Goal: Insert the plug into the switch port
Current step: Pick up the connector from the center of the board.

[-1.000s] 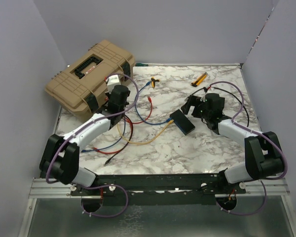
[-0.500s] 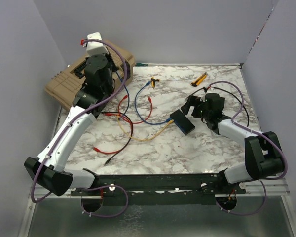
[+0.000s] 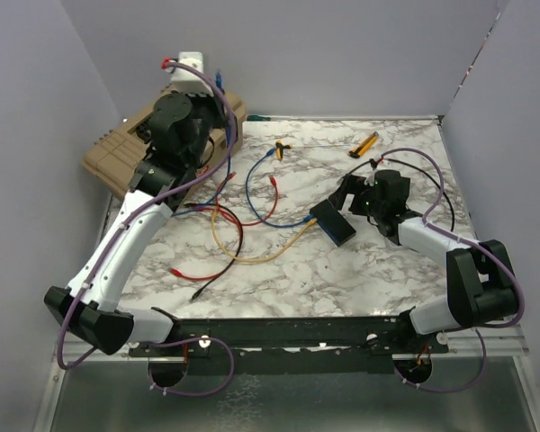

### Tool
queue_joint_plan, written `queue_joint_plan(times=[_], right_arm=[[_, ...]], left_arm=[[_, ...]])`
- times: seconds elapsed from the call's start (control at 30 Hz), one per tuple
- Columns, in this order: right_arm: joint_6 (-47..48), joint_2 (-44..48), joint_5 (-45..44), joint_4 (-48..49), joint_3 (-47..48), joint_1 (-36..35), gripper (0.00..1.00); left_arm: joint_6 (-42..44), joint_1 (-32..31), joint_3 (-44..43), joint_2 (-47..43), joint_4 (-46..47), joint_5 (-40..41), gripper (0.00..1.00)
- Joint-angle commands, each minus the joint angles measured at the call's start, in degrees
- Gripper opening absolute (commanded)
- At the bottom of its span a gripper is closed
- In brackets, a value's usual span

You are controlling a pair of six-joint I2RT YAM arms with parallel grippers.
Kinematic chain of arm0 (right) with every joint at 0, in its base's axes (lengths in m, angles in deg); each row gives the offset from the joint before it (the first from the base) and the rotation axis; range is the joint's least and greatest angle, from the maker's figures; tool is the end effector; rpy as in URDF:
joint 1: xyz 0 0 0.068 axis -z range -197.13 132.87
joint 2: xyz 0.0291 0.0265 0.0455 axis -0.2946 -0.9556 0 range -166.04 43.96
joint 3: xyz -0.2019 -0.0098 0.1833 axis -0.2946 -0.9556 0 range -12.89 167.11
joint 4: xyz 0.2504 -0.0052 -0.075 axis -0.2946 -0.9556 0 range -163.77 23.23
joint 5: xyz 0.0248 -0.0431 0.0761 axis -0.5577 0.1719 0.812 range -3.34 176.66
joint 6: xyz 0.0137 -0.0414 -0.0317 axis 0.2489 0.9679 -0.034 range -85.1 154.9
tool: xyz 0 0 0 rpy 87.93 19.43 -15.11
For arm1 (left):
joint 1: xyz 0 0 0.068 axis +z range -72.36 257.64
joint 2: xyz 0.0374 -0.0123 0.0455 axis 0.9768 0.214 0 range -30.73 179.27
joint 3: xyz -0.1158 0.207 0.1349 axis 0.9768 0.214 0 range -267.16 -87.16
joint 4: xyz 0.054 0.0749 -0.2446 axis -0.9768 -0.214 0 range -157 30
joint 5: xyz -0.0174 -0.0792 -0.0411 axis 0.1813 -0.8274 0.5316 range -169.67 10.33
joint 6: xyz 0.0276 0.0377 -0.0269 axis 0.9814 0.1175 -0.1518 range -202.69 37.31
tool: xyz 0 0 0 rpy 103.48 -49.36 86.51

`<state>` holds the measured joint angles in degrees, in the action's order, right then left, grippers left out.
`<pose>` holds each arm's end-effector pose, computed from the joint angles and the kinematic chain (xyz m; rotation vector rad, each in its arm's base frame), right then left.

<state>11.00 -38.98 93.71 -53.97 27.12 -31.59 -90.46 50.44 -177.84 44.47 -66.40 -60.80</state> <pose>0.2917 0.0797 0.1978 0.1003 2.1347 0.5284 0.2533 -0.1173 0.5090 -0.0329 1.4259 -0.2713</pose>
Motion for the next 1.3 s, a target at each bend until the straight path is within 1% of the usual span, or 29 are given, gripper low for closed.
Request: queue_joint_plan(times=[0.0, 0.13, 0.4, 0.53, 0.63, 0.73, 0.8, 0.9, 0.97, 1.03, 1.1, 1.27], right_arm=[[1.05, -0.29, 3.55, 1.38, 0.33, -0.12, 0.96], [1.43, -0.15, 6.82, 3.18, -0.25, -0.15, 0.96], [3.16, 0.44, 15.18, 7.00, -1.38, -0.09, 0.95], [3.94, 1.64, 19.98, 11.27, -3.24, -0.13, 0.96], [4.45, 2.24, 23.23, 14.52, -4.54, -0.13, 0.95], [4.35, 2.14, 27.37, 17.33, -5.20, -0.13, 0.95], [3.82, 1.84, 29.43, 17.45, -4.76, -0.13, 0.95], [3.10, 1.56, 31.97, 18.07, -4.59, -0.13, 0.95], [2.48, 1.34, 33.51, 18.83, -4.59, -0.17, 0.94], [2.09, 1.14, 34.67, 19.39, -4.59, -0.16, 0.93], [1.40, 0.75, 35.86, 20.05, -4.61, -0.13, 0.92], [-2.69, -2.10, 42.28, 24.25, -4.07, -0.13, 0.89]], left_arm=[[3.58, 0.20, 7.47, 3.82, -5.97, -18.16, 0.00], [6.19, 0.22, 12.89, 4.64, -8.08, -26.66, 0.00], [12.01, 0.15, 17.06, 6.80, -15.02, -38.93, 0.00], [13.85, -0.61, 18.56, 7.71, -16.95, -42.97, 0.00], [14.55, -1.77, 19.03, 8.30, -17.80, -43.42, 0.00], [16.53, -4.27, 20.27, 8.11, -18.07, -38.99, 0.00], [18.49, -6.61, 21.55, 7.52, -18.21, -35.60, 0.00], [20.52, -10.59, 22.79, 7.37, -18.14, -29.38, 0.00], [21.76, -13.42, 23.71, 7.54, -17.79, -23.76, 0.00], [22.43, -16.28, 24.92, 7.62, -16.62, -16.79, 0.00], [23.17, -18.68, 26.60, 7.39, -14.56, -11.48, 0.00], [26.50, -24.36, 31.24, 5.81, -8.64, -1.94, 0.00]])
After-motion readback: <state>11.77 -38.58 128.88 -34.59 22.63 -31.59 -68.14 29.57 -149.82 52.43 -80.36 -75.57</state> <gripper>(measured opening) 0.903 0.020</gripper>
